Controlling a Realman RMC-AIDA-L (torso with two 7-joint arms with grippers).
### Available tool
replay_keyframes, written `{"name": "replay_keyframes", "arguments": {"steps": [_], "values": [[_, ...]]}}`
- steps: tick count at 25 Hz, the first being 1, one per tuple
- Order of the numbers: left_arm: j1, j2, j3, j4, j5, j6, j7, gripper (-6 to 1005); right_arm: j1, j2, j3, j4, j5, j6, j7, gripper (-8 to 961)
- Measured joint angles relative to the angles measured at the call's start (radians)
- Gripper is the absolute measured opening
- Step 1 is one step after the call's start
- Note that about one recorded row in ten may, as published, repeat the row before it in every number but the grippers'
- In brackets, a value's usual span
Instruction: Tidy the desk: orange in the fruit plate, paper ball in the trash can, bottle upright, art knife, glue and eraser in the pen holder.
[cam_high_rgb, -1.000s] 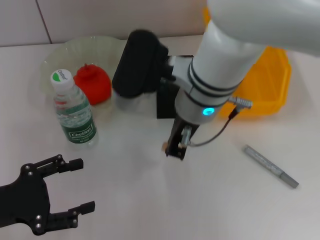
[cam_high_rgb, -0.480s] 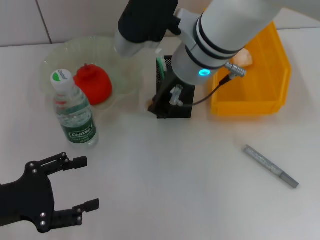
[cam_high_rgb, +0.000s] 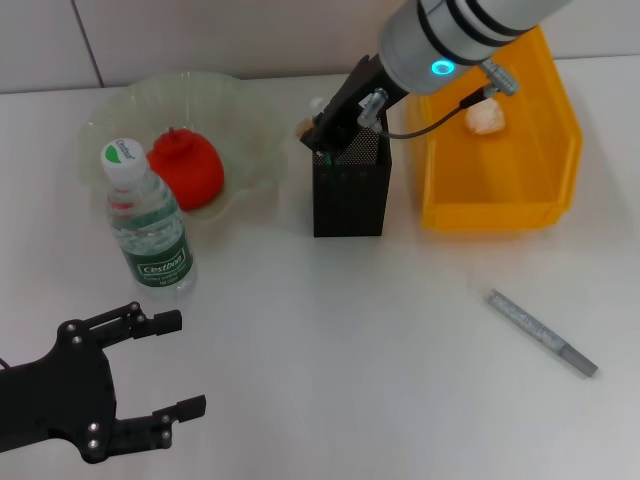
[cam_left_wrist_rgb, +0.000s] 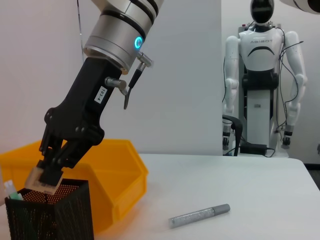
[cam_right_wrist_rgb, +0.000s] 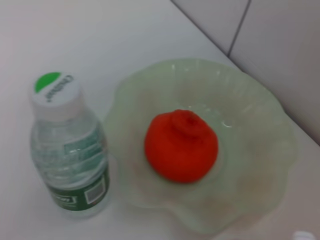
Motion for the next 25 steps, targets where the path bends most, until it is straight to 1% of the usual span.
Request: {"name": "replay_keyframes", "arguments": {"steps": [1,13,25], "values": [[-0.001,-0.001,0.000,0.000,0.000,0.000,0.000,811,-0.005,-0.001,0.023,0.013,0.000,0.005,-0.011,210],[-0.004,-0.002,0.000,0.000,0.000,0.000,-0.001,811,-0.045,-0.003,0.067,0.058,-0.013,0.066,-0.044,237],[-0.004,-0.003,0.000,0.000,0.001,0.001,-0.003,811,-0.056,-0.003,0.073,0.085,-0.027,0.114,-0.048,264]]}}
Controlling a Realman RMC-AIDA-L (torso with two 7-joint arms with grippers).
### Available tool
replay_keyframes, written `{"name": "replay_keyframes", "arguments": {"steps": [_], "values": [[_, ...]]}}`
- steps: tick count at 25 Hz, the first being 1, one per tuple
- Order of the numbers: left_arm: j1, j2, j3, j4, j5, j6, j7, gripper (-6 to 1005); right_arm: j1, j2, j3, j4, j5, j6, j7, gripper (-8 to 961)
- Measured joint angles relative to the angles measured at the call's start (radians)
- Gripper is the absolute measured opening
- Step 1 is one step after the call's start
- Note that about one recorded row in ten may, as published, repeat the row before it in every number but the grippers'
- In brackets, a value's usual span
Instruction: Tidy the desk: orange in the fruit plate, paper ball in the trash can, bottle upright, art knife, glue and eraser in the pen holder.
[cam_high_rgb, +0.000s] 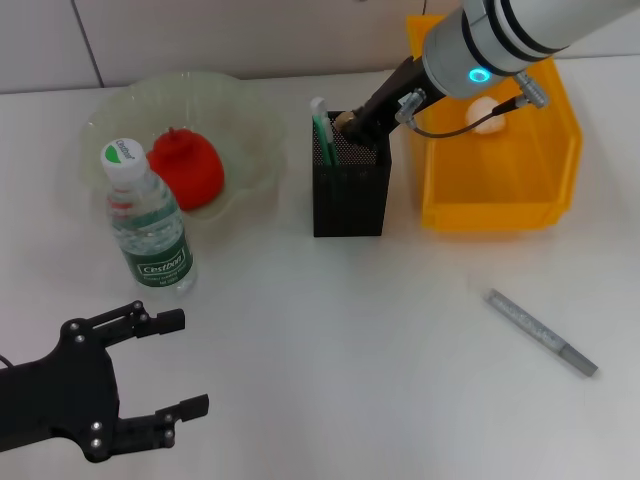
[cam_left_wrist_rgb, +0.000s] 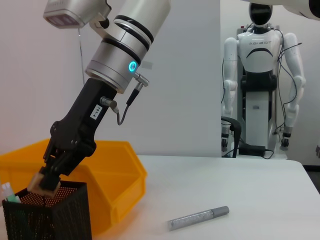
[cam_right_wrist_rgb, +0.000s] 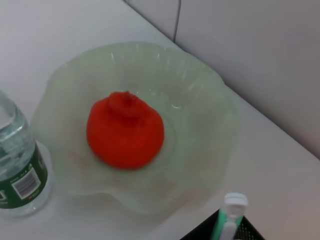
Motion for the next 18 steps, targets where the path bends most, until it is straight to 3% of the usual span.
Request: {"name": "replay_keyframes", "arguments": {"steps": [15,18], "values": [[0.000,0.000,0.000,0.000,0.001,0.001,-0.001,810,-0.017,0.000,0.001,0.009,-0.001,0.035,0.000,298],[0.000,0.000,0.001,0.000,0.001,0.002,-0.003,810,-0.028,0.000,0.005,0.005,0.003,0.045,0.000,355]]}}
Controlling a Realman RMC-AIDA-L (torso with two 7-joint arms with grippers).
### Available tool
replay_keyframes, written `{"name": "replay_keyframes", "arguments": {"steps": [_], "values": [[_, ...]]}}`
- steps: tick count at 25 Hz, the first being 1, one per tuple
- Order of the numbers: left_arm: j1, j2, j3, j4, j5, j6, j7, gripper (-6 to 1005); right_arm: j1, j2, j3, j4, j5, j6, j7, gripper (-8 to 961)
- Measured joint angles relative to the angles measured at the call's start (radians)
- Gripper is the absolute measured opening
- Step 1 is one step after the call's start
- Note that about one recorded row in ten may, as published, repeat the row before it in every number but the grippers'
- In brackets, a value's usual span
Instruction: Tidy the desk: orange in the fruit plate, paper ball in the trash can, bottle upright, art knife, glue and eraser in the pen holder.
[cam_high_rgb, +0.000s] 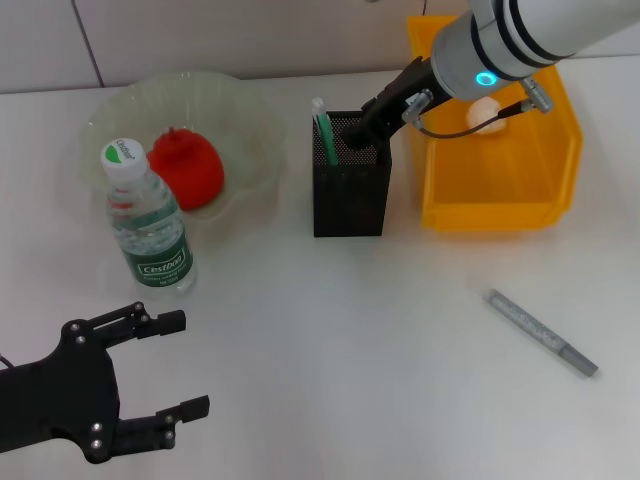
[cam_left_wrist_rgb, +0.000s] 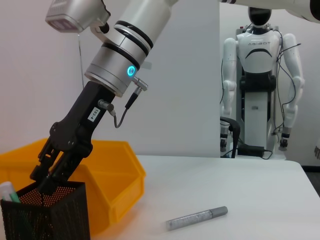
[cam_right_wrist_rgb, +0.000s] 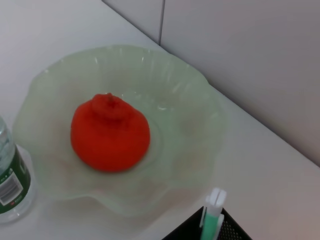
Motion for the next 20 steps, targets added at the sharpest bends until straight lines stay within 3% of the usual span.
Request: {"name": "replay_keyframes", "arguments": {"steps": [13,20], "values": [[-0.005,0.000,-0.001,0.000,0.000,0.001,-0.004,810,-0.066,0.001,0.009,-0.113,0.096,0.035,-0.023,564],[-0.005,-0.001,-0.001,0.000,0.000,-0.001,-0.004,810,-0.144,0.003,0.058,-0.170,0.262,0.059,-0.145,564]]}}
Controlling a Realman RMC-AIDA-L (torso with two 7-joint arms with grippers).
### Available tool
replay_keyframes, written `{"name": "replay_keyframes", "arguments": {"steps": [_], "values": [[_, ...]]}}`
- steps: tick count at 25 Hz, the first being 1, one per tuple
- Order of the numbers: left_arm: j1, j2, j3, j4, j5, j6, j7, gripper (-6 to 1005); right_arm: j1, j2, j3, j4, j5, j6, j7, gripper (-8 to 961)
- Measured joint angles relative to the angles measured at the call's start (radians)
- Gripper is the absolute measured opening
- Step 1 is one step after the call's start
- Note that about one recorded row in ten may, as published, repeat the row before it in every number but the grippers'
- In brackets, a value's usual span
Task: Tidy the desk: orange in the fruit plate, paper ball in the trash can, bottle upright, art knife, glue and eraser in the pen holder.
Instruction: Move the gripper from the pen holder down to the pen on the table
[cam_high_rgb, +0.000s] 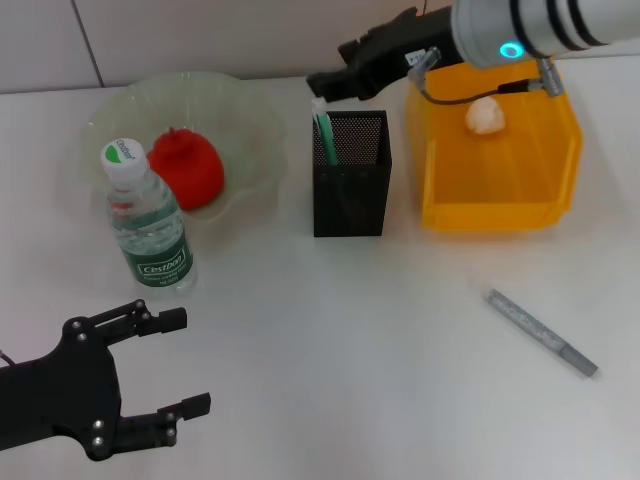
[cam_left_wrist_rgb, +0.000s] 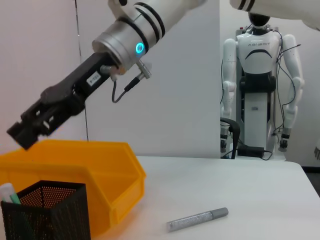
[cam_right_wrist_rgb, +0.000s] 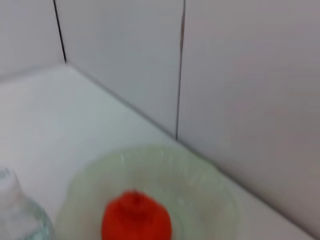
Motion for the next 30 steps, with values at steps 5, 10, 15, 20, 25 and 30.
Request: {"name": "replay_keyframes", "arguments": {"steps": [5,10,15,20,25,30], "values": [[0.000,-0.002,0.000,0.000,0.000,0.000,-0.001,810,-0.091,-0.002,0.082,-0.022,0.233,0.002,-0.179,564],[0.001,-0.008,0.000,-0.002,0.000,0.000,-0.001,810,-0.192,-0.003,0.128,-0.061,0.344,-0.016,-0.311,564],[-0.006,-0.013,0.000,-0.006,-0.001,-0.002,-0.001,810,-0.265,-0.003,0.174,-0.094,0.421,-0.072,-0.397,563],[-0.031,-0.014,-0.003,-0.025,-0.004,-0.003,-0.016,810,-0.323,-0.003,0.253,-0.086,0.589,-0.204,-0.539,563],[-0.058,-0.015,-0.006,-0.026,-0.001,-0.004,-0.057,810,-0.342,-0.004,0.274,-0.097,0.571,-0.296,-0.556,563],[-0.100,-0.015,0.008,-0.024,0.003,-0.006,-0.120,810,-0.349,-0.004,0.271,-0.110,0.433,-0.339,-0.549,563]]}}
